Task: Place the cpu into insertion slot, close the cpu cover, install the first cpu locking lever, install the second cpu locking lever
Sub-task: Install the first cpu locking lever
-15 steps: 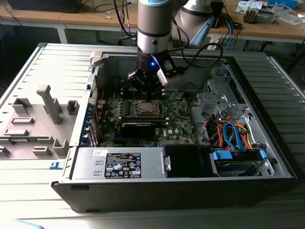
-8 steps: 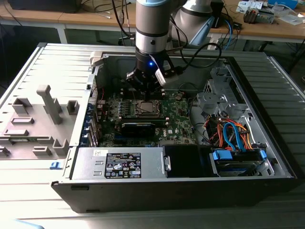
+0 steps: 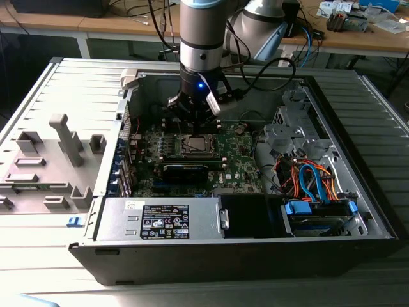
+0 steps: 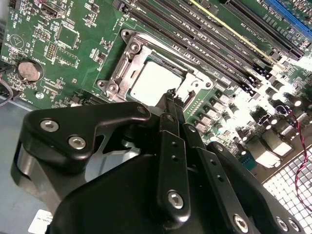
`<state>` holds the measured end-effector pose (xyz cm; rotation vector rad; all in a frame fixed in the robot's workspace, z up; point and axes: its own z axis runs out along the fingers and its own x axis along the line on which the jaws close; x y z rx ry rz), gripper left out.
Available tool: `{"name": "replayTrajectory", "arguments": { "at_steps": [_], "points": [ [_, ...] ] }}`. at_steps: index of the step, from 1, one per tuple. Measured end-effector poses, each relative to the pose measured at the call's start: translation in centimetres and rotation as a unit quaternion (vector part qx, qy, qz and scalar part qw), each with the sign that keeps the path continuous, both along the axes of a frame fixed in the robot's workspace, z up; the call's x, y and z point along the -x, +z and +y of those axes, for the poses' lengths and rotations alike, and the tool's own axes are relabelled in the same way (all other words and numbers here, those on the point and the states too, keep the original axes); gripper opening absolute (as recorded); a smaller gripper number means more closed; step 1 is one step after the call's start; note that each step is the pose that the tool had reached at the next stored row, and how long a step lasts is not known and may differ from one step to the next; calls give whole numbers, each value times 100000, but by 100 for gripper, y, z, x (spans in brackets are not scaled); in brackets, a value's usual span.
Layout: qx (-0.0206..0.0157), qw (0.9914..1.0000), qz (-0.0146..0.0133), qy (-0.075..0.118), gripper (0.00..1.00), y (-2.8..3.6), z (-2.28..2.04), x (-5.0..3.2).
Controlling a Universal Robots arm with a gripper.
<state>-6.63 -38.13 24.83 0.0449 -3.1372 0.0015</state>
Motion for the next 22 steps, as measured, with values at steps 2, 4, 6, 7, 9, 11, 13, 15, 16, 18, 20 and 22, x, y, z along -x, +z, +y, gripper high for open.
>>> {"name": "replayTrajectory", "arguments": {
  "at_steps": [2, 4, 6, 7, 9, 11, 13, 15, 16, 18, 20, 22],
  "points": [
    [2, 100000, 0, -3, 11, 0, 0, 0],
    [1, 100000, 1, -1, 11, 0, 0, 0],
    [-1, 100000, 0, 0, 11, 0, 0, 1],
    [-1, 100000, 1, 2, 11, 0, 0, 1],
    [-4, 100000, -1, -5, 11, 0, 1, 15],
    [1, 100000, 0, -2, 11, 1, 1, 58],
    [-1, 100000, -10, -4, 11, 0, 2, 90],
    [3, 100000, -8, -3, 11, 1, 5, 108],
    [-3, 100000, -10, -3, 11, 2, 8, 116],
    [5, 100000, -9, -3, 11, 5, 13, 124],
    [-7, 100000, -13, 0, 11, 6, 16, 135],
    [-4, 100000, -17, -3, 11, 7, 20, 150]
  ]
}}
